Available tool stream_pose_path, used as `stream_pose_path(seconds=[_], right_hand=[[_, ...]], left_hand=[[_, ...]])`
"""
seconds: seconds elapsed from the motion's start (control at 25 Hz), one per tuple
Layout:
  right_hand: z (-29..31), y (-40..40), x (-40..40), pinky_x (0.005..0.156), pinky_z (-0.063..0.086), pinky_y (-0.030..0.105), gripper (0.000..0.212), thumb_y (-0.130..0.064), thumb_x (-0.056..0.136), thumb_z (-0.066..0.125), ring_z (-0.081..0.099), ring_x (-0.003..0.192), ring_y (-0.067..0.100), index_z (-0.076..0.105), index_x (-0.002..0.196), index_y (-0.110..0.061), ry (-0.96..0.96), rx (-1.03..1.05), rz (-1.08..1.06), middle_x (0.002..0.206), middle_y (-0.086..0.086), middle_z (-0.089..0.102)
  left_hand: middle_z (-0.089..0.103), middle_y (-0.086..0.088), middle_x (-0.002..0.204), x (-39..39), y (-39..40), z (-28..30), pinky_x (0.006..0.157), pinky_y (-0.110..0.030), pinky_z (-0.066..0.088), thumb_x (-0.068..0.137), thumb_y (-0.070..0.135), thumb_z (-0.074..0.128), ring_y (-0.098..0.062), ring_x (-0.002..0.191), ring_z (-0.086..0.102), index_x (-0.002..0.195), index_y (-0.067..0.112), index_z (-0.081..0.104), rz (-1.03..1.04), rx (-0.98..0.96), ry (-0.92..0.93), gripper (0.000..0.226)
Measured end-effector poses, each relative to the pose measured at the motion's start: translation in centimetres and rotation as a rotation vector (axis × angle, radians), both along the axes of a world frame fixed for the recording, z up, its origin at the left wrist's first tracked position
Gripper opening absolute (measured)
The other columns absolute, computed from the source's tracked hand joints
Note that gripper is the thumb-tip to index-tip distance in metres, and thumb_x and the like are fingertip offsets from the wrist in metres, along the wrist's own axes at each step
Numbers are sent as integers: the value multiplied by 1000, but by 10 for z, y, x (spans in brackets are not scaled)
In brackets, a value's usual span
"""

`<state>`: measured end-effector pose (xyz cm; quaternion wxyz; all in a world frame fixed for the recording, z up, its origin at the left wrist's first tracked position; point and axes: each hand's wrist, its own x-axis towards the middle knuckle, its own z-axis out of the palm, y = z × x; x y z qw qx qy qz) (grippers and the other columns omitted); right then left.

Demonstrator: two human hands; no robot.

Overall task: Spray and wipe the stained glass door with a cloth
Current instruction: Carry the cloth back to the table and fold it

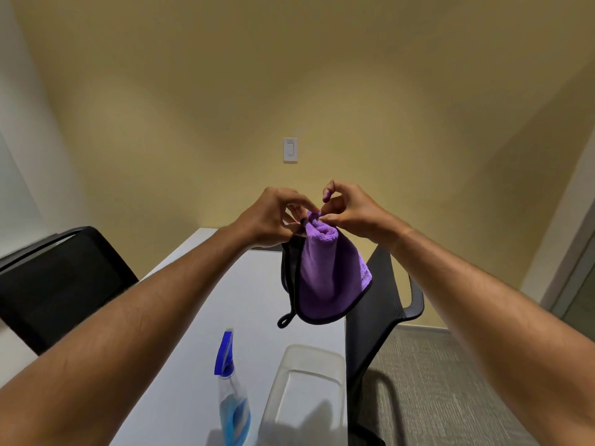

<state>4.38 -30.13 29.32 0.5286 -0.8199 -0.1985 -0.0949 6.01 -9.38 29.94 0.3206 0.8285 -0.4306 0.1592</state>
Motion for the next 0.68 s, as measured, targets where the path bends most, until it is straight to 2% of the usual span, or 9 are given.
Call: stream_pose_path(seconds=[0.2, 0.32, 0.48, 0.6, 0.68], right_hand=[[1, 0, 0, 62, 41, 30, 39, 16, 85, 60, 53, 63, 18, 41, 95, -17, 91, 35, 20, 71, 7, 65], [2, -2, 1, 68, 43, 33, 37, 15, 87, 61, 55, 67, 20, 41, 97, -15, 141, 97, 53, 75, 11, 63], [-2, -7, 3, 69, 44, 33, 37, 6, 86, 69, 56, 73, 24, 41, 100, -15, 181, 169, 83, 79, 14, 64], [-5, -13, 6, 73, 45, 39, 33, 1, 82, 74, 59, 80, 26, 50, 99, -15, 154, 183, 50, 78, 10, 69], [-7, -19, 7, 77, 52, 33, 25, -4, 82, 77, 66, 81, 22, 60, 98, -14, 93, 141, -10, 85, 11, 74]], left_hand=[[57, 0, 100, -1, -1, 5, 74, -26, 57, 75, 5, 81, -13, 90, 60, 108, 22, 75, -1, 138, -86, 38], [58, -3, 103, -4, -4, 7, 77, -30, 58, 76, 6, 80, -16, 94, 59, 102, 16, 76, -8, 165, -110, 29], [61, -2, 99, -4, -8, 8, 76, -33, 59, 76, 7, 81, -16, 90, 62, 93, 8, 73, 11, 146, -109, 19], [62, -2, 96, -3, -12, 9, 76, -32, 58, 74, 7, 82, -17, 88, 62, 87, 9, 72, 31, 114, -99, 16], [63, -3, 95, -1, -13, 10, 76, -29, 57, 73, 7, 83, -18, 88, 62, 83, 11, 72, 46, 89, -87, 15]])
